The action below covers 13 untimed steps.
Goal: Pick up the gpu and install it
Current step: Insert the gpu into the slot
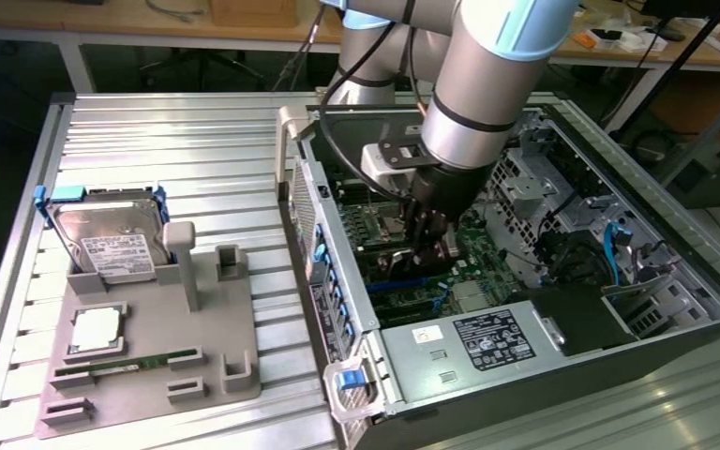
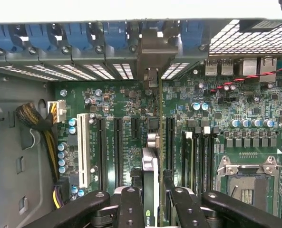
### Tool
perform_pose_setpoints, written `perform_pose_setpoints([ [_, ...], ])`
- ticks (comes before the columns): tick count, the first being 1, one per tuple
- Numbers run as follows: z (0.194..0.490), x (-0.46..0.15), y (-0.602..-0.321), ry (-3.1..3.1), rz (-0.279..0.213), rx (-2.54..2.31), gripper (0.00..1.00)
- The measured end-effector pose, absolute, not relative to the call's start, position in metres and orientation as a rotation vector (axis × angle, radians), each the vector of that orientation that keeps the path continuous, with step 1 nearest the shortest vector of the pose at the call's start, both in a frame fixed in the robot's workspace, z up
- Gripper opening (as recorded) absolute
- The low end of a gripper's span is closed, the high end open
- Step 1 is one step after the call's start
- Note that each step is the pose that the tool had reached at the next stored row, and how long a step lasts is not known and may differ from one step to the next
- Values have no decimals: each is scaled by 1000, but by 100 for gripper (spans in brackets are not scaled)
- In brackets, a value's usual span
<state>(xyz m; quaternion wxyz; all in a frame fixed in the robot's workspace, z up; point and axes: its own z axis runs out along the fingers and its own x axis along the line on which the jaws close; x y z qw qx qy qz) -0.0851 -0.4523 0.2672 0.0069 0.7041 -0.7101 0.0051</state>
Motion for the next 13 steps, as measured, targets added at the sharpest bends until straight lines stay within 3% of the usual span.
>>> perform_pose_setpoints([
  [13,265,-85,-452,-2207,-21,2182,27],
])
